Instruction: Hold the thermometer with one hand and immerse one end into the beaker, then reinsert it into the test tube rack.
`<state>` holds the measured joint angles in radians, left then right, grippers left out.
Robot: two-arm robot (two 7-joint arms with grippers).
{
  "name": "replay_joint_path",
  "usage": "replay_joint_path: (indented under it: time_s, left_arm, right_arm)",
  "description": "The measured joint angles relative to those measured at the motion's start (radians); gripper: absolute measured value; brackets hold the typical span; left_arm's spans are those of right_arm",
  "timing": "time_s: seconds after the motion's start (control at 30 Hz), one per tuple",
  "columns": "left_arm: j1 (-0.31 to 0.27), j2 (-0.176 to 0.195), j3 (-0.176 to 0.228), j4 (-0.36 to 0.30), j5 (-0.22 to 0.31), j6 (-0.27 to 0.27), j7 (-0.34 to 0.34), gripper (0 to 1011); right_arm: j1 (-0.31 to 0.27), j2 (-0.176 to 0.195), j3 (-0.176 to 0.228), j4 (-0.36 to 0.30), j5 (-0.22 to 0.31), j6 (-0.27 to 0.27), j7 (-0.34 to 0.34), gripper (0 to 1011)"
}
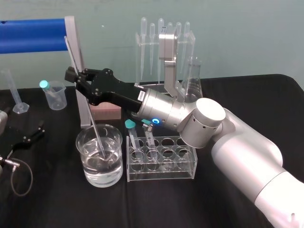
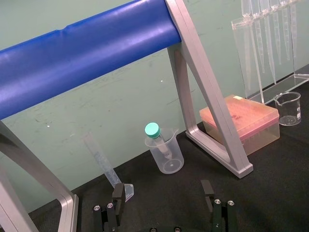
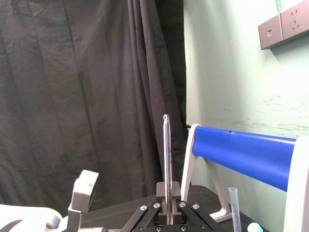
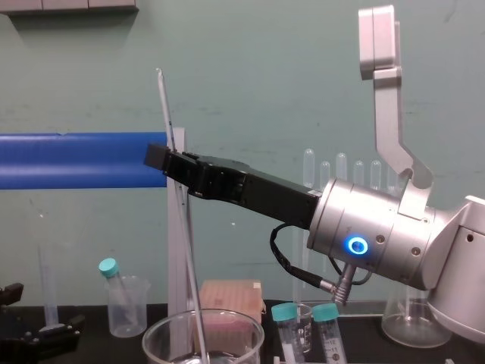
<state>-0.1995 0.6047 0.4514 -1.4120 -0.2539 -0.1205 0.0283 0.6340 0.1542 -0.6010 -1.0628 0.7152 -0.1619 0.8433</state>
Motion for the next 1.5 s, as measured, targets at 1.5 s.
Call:
replay_joint_path:
  time_s: [1.5]
  left_arm:
    - [0.000, 0.000, 0.000, 0.000, 0.000, 0.000, 0.000, 1008]
  right_arm:
    - [0.000, 0.000, 0.000, 0.000, 0.000, 0.000, 0.000, 53]
